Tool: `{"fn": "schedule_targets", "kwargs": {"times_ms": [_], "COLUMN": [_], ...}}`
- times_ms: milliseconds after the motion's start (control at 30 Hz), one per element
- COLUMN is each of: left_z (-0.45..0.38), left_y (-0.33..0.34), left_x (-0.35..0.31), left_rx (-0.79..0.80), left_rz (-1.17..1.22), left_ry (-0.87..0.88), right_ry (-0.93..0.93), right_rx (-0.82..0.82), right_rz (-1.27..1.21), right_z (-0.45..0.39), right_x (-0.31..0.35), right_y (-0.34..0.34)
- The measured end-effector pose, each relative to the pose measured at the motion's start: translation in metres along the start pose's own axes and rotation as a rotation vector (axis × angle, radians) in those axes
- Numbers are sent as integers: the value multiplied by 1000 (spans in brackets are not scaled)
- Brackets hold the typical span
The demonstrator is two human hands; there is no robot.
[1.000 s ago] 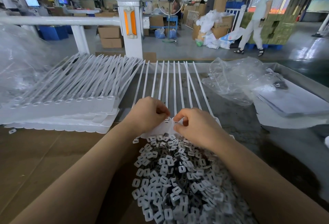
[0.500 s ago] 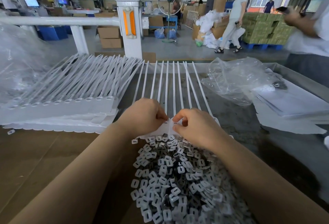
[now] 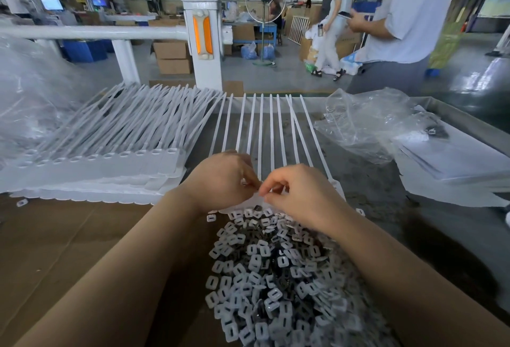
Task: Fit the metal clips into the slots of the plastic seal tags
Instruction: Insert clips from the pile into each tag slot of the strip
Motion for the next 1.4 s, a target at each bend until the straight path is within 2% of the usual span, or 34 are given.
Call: {"fn": "schedule_targets", "kwargs": {"times_ms": [267, 467, 667, 1000, 1067, 1167, 1333, 1400], "left_z": [0, -1, -1, 1, 0, -2, 1, 2], "left_y": [0, 0, 0, -5, -4, -3, 3, 6], "left_x": [7, 7, 8, 14, 16, 23, 26, 24], "left_rx": [7, 17, 20, 19, 24, 26, 103, 139], "left_rz": [75, 55, 81, 113, 121, 202, 645, 671], "left_ry": [-19, -19, -47, -101, -114, -207, -429, -444], "right_ry": [-171, -215, -205, -209, -184, -74, 213, 280], "right_rx": [93, 305, 376, 395, 375, 231, 71, 59], "right_rz": [55, -30, -75, -82, -114, -158, -268, -298], "right_z": [8, 20, 24, 28, 26, 14, 2, 2], "right_x": [24, 34, 35, 37, 36, 23, -13, -18], "right_y": [8, 23, 26, 29, 28, 16, 3, 2]}}
Point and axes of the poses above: each hand's wrist, its own z-axis away from the middle knuckle, its own y-axis out of the palm, x = y × z, the point moved 10 cm from there along -z, towards the middle knuckle, and after that the axes turned 13 degrees about -x, right-handed, at the moved point
